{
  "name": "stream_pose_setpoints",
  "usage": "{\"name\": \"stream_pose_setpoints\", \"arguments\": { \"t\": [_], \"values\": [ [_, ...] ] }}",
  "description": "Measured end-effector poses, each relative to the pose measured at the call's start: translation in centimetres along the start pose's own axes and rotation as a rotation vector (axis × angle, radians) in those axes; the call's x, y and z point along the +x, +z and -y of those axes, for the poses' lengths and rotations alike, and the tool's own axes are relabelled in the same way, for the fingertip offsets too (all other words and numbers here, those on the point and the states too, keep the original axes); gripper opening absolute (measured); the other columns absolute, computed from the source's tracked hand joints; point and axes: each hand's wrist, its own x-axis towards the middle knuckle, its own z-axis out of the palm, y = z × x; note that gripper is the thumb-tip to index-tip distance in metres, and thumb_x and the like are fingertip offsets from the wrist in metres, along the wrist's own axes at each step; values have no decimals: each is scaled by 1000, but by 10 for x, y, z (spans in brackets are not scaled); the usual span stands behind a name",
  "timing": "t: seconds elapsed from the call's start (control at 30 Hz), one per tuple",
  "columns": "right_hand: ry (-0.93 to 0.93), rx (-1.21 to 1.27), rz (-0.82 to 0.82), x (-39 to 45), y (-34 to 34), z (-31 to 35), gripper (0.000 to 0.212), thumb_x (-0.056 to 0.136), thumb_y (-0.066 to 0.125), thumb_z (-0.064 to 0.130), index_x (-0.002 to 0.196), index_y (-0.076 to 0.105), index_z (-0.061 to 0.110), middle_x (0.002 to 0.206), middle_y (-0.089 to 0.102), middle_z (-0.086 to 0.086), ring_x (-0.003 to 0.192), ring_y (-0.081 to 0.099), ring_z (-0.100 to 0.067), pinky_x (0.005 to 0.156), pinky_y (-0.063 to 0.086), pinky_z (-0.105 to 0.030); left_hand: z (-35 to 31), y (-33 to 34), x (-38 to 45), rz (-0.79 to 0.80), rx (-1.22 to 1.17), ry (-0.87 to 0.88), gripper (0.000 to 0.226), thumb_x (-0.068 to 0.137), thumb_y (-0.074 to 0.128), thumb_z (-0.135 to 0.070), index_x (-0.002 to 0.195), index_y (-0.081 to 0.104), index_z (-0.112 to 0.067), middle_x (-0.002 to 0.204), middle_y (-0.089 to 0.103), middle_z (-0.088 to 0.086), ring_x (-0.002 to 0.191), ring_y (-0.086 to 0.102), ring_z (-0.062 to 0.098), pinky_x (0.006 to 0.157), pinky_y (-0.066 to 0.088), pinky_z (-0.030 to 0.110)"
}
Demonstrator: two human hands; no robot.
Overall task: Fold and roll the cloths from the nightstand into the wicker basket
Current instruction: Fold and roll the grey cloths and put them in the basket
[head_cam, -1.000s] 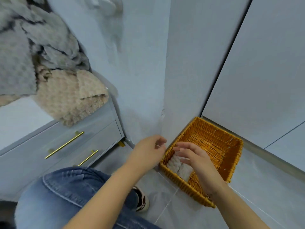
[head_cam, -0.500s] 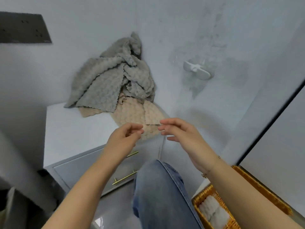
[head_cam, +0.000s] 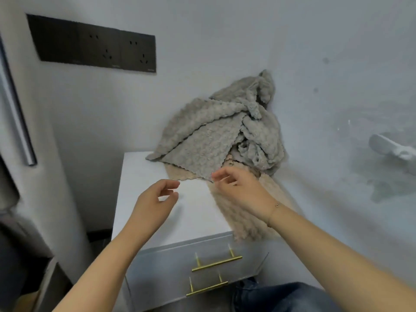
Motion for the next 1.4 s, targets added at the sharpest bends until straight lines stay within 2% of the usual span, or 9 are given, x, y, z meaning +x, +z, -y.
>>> {"name": "stream_pose_setpoints", "arguments": {
  "t": [0.13,0.33,0.53,0.7,0.83,1.0,1.2,1.3,1.4],
  "values": [
    [-205,-403,15,65,2,-2,21,92,57,19,112,64,18,109,58,6,101,56,-12,81,43,-23,7,-9,26,-44,-220,-74,24,95,54,-14,112,64,-29,112,64,-18,105,58,-2,81,46,14],
    [-426,-807,-178,162,-6,21,33,95,51,20,127,55,13,129,52,-4,116,48,-22,87,47,-34,4,-20,43,-119,-380,-182,24,94,56,-13,111,65,-28,110,67,-16,103,59,0,95,48,27],
    [-261,-1162,-233,220,-12,20,31,96,52,29,123,56,13,123,56,-10,115,47,-29,85,45,-37,4,-22,47,-149,-400,-264,24,93,56,-12,105,65,-30,105,68,-14,103,61,4,92,49,29],
    [-459,-971,-345,212,-12,20,23,97,53,26,97,69,8,99,64,-6,96,54,-28,77,45,-38,6,-25,50,-167,-375,-284,20,93,55,-12,102,66,-26,105,68,-9,99,61,5,85,47,22],
    [-678,-675,-435,160,-3,34,18,93,61,27,89,68,12,83,59,2,82,52,-19,68,39,-30,6,-29,47,-200,-373,-280,25,92,54,-11,109,63,-27,111,64,-9,103,59,9,93,49,32],
    [-672,-523,-177,74,38,10,17,93,59,33,87,66,19,82,60,9,79,50,-9,70,42,-28,7,-39,38,-242,-383,-283,28,90,58,-11,114,56,-25,112,62,-5,103,59,12,92,48,31],
    [-382,-290,319,21,63,-50,37,88,63,34,125,62,26,125,58,17,117,51,2,101,40,-20,28,-35,26,-90,215,-83,38,88,62,-18,125,57,-27,127,55,-10,113,50,7,92,36,19],
    [-345,-236,189,10,50,-60,38,89,64,41,126,60,32,128,51,24,123,43,6,104,32,-12,34,-25,21,-15,613,79,45,87,62,-45,130,51,-40,149,32,-15,142,20,14,112,20,33],
    [-331,-317,101,6,44,-64,38,90,60,44,126,59,33,125,49,24,118,40,8,99,27,-4,40,-20,16,115,763,135,48,85,58,-59,130,47,-47,159,11,-16,147,1,11,116,6,37]
  ]
}}
